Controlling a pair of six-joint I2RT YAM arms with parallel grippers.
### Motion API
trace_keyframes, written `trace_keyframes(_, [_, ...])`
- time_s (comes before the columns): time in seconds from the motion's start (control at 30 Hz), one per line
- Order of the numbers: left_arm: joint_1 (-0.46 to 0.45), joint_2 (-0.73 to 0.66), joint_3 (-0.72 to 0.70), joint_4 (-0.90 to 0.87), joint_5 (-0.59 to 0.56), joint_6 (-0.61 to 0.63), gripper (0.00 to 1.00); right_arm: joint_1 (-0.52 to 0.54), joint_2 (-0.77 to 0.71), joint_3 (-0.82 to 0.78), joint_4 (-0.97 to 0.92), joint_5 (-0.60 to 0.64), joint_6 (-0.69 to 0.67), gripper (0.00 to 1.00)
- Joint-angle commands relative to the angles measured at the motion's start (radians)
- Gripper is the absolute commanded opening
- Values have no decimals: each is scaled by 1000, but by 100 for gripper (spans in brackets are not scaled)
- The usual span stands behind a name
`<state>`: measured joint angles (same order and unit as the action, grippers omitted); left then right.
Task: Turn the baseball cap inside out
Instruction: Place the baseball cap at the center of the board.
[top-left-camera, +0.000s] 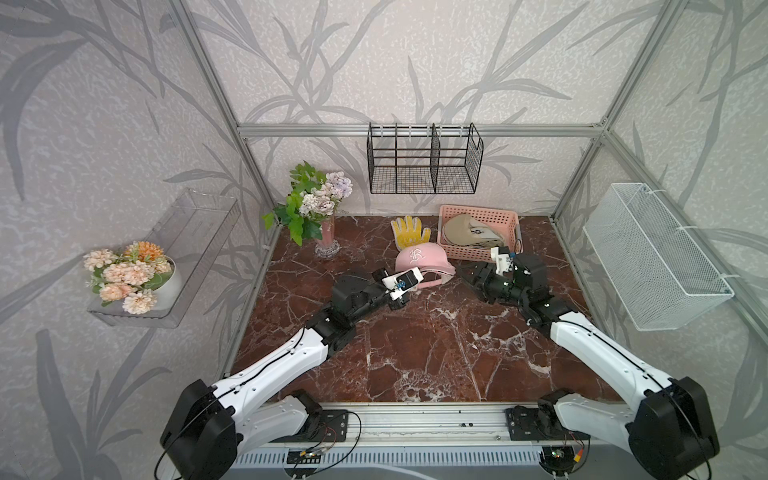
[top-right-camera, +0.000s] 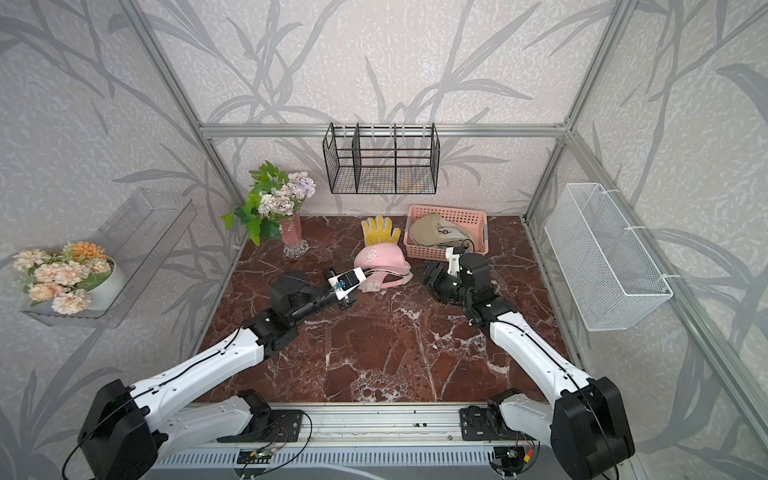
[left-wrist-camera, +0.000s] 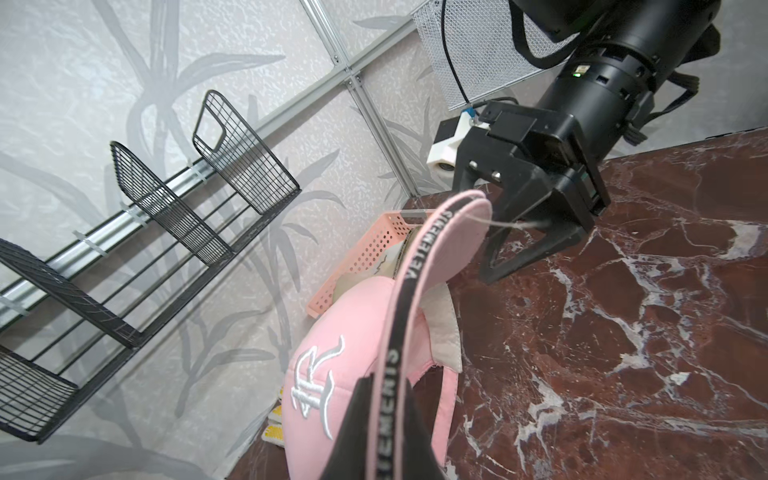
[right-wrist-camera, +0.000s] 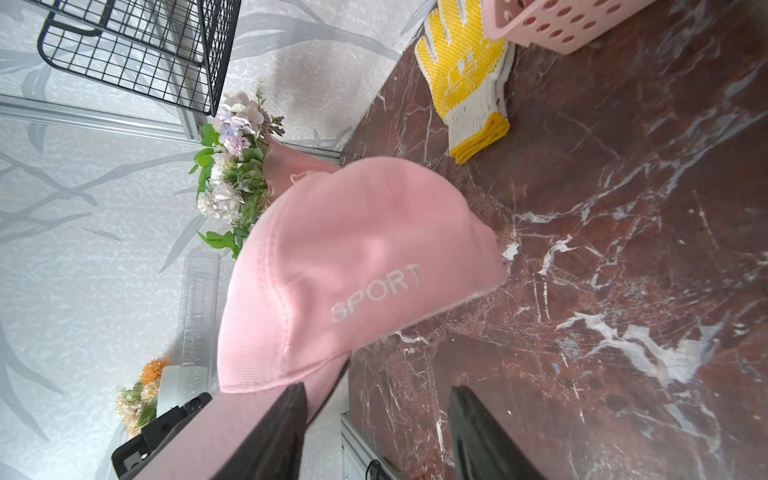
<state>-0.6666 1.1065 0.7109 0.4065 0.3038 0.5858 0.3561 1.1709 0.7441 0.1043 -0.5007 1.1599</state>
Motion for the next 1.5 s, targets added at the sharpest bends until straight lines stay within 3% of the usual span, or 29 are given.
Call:
trace_keyframes(0.0, [-19, -5, -15, 104, -25, 52, 0, -3, 17, -9, 78, -32, 46, 58])
trace_keyframes(0.27, [-41, 5, -51, 133, 4, 87, 0, 1, 61, -20, 172, -47, 91, 55])
trace_keyframes(0.47, [-59, 15, -60, 153, -5, 90, 0, 20, 98, -24, 212, -45, 104, 48])
trace_keyframes(0.63, [-67, 15, -62, 136, 1, 79, 1, 33, 122, -24, 234, -37, 105, 27])
trace_keyframes(0.77, [-69, -24, -64, 70, 34, 60, 24, 35, 121, -23, 233, -33, 81, 1])
trace_keyframes(0.87, [-68, -81, -67, -4, 62, 30, 51, 35, 121, -17, 213, -28, 39, 0])
trace_keyframes(1.0, [-68, -174, -84, -83, 66, -101, 69, 52, 141, -10, 254, -37, -24, 0])
trace_keyframes(1.17, [-67, -307, -132, -58, -1, -304, 83, 142, 183, 26, 271, -5, -221, 0])
trace_keyframes(1.47, [-65, -396, -120, -70, -376, -634, 85, 326, 365, 62, 622, -25, -382, 0])
